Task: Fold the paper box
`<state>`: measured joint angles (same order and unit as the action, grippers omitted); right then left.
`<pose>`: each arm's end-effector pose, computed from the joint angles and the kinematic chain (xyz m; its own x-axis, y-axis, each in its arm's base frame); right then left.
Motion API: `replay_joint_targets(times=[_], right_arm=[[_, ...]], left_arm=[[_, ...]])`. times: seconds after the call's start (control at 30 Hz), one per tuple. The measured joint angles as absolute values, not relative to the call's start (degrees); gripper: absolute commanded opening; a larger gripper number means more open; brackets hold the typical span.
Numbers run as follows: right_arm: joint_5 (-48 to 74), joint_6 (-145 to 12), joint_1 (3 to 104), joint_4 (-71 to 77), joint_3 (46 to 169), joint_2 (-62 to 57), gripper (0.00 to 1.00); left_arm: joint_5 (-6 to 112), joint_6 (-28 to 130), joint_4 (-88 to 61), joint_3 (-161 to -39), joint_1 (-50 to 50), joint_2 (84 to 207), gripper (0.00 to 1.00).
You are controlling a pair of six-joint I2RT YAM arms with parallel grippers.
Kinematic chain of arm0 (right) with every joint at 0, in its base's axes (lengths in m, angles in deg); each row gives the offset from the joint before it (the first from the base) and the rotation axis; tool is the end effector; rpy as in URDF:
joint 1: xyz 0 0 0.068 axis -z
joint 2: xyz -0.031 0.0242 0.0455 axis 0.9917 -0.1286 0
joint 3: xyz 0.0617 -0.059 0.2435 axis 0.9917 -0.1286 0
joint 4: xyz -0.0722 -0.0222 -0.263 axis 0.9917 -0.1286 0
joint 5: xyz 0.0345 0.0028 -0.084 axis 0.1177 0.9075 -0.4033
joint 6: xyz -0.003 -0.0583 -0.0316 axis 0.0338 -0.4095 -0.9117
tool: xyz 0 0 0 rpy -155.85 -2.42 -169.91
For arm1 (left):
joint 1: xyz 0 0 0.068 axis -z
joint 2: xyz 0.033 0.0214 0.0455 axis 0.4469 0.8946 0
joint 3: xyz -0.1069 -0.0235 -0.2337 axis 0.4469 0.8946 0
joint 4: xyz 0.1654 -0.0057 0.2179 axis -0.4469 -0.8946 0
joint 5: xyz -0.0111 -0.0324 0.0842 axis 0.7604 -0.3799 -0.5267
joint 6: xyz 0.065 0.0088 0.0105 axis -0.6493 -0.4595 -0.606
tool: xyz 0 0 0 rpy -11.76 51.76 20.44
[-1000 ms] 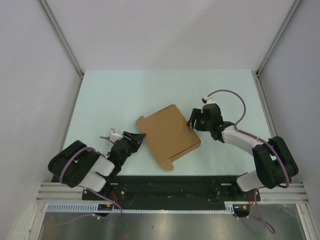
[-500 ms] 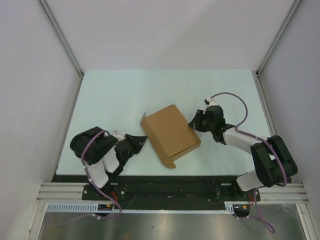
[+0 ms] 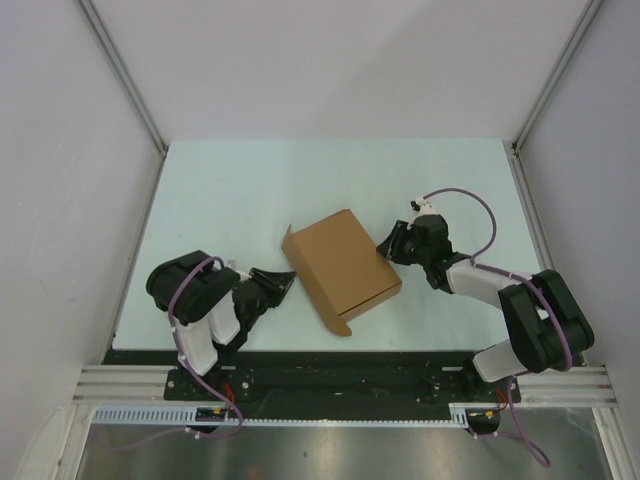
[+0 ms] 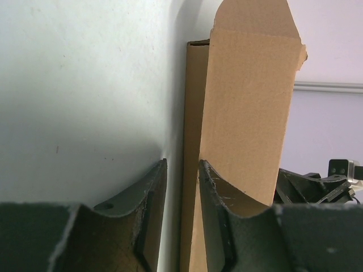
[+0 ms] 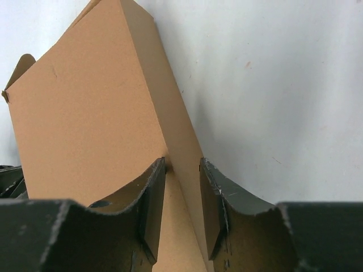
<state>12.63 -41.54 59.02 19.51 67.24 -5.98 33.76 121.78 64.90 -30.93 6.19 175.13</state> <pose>0.2871 0.1330 0.1383 -0.6867 0.2652 -0.6768 -0.1648 0.8500 0.5003 0.1799 -0.1040 0.0435 -0.4214 -0.8866 -0.1905 -0.2488 0.3150 -0.9159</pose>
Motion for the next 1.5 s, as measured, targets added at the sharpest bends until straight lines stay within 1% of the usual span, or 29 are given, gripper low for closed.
replay_joint_targets(times=[0.3, 0.57, 0.8, 1.0, 1.07, 1.17, 1.3, 1.4, 1.43, 1.5], right_arm=[[12.8, -40.5, 58.8, 23.9, 65.7, -7.0, 0.33], [12.5, -39.2, 58.5, 28.6, 64.1, -8.1, 0.31], [12.9, -37.8, 58.3, 31.4, 63.6, -9.6, 0.30], [13.0, -37.0, 58.3, 31.7, 63.6, -10.0, 0.30], [13.0, -36.8, 58.3, 31.9, 63.6, -10.3, 0.31], [13.0, -36.6, 58.2, 32.0, 63.6, -10.3, 0.32], [12.7, -36.6, 58.1, 31.9, 63.6, -10.2, 0.34], [12.2, -36.6, 58.0, 31.9, 63.6, -10.0, 0.35], [12.0, -36.6, 57.9, 31.9, 63.6, -10.0, 0.36], [11.4, -36.6, 57.6, 31.9, 63.6, -9.9, 0.39]], left_arm=[[33.8, 120.1, 61.3, -30.8, 6.2, 170.8, 0.35], [34.1, 116.5, 58.7, -31.1, 6.3, 159.1, 0.35], [34.4, 113.4, 55.9, -35.2, 6.4, 150.5, 0.36], [33.7, 111.8, 49.6, -33.4, 6.4, 144.1, 0.41], [32.6, 111.1, 46.3, -32.0, 6.4, 140.3, 0.42], [30.1, 109.7, 35.7, -31.9, 6.4, 131.5, 0.43], [23.5, 106.8, 17.2, -34.2, 6.0, 115.0, 0.44], [18.7, 104.1, 9.4, -34.7, 4.9, 104.3, 0.45], [17.7, 103.2, 8.2, -34.9, 4.3, 102.5, 0.45], [17.3, 101.5, 7.4, -35.7, 3.0, 102.5, 0.45]])
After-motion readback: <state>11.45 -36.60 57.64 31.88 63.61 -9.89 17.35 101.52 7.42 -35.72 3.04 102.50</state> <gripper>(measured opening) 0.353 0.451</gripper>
